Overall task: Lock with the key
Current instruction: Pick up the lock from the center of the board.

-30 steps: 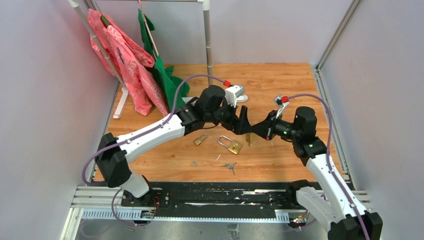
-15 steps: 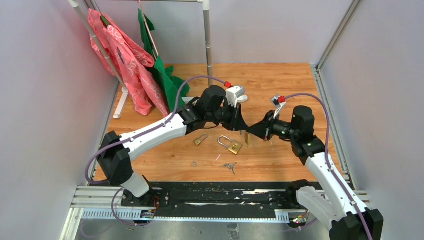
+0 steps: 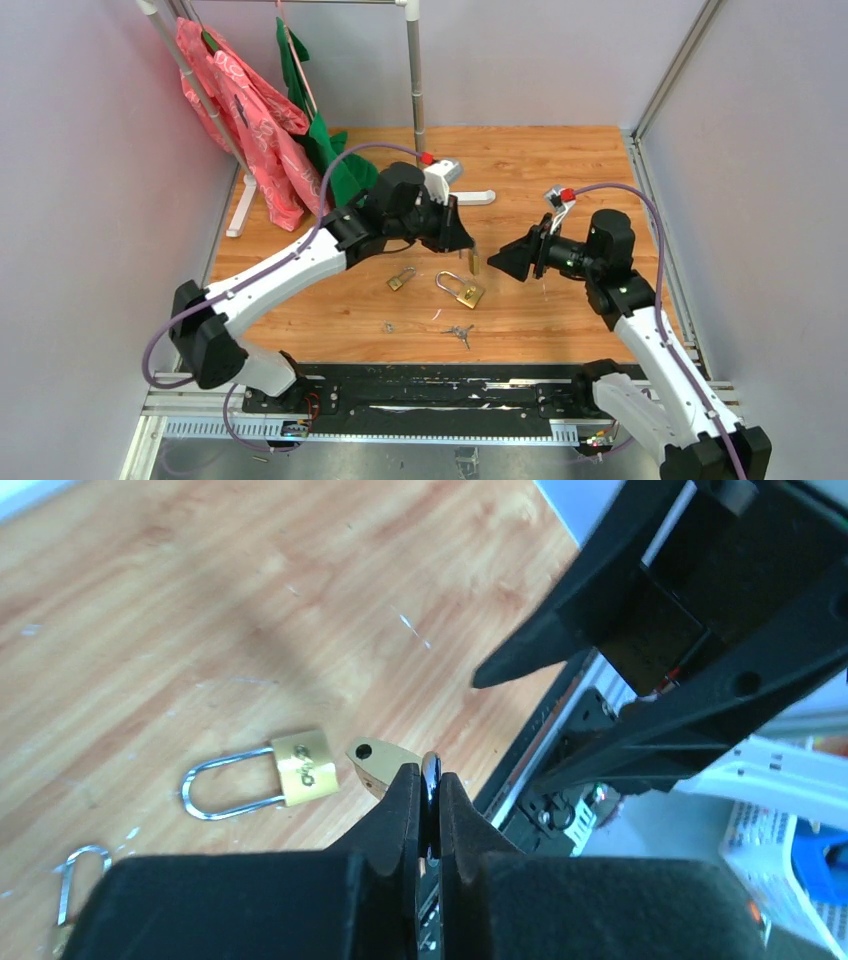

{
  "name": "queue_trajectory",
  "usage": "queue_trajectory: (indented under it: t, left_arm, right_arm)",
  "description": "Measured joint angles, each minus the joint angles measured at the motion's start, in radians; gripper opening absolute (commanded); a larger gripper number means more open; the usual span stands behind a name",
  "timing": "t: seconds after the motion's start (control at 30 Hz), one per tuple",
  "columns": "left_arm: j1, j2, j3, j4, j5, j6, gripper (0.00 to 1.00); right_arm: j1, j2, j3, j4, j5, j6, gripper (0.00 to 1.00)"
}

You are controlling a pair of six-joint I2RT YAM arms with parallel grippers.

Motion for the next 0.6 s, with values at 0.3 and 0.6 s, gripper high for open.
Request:
queue_trajectory:
  t: [0.3, 0.6]
  left_arm:
    - [0.029, -0.198, -0.01, -0.022, -0.17, -0.115, 0.0]
    - [0.029, -0.264, -0.009, -0.036, -0.303, -0.252, 0.0]
  right_arm:
    - [0.16, -0.282, -0.151, 0.26, 0.22, 0.043, 0.64]
    - [0.61, -0.199, -0.246, 0.539, 0.679, -0.124, 0.66]
